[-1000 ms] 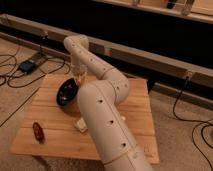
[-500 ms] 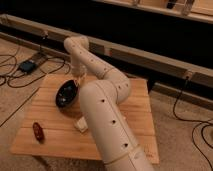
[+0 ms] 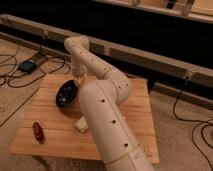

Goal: Drag the ceramic bowl in a circle

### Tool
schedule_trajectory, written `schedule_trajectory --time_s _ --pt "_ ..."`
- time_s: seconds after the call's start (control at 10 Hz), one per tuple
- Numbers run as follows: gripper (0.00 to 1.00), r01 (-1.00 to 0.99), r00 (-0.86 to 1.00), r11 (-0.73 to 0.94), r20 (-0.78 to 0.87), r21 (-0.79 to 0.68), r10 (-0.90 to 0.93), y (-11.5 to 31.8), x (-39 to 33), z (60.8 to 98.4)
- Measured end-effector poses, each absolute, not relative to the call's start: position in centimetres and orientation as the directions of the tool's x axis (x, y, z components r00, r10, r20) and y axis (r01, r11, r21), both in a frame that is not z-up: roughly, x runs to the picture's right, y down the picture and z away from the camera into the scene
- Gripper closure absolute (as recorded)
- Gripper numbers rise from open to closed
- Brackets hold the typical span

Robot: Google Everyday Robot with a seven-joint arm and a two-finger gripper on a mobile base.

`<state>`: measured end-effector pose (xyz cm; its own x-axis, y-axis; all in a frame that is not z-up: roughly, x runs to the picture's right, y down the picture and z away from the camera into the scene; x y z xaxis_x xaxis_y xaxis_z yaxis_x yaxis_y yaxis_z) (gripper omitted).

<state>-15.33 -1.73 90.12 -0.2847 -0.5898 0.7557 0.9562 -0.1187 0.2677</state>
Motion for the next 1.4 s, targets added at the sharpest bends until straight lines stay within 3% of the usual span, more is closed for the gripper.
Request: schedule_trajectory --time_s 0.6,0.8,0.9,1.4 --pt "0.87 0.956 -0.284 -0.118 0.756 0.267 -0.590 -1.73 -15.26 90.14" --pt "0.91 0.956 -0.284 -0.118 0.756 0.267 -0.590 -1.73 -15.26 90.14" --pt "0.89 0.956 -0.284 -0.118 0.756 0.267 -0.590 -1.73 -15.25 90.14" --pt "0.38 0.956 -0.284 -0.118 0.756 0.267 -0.590 -1.73 -15.25 90.14"
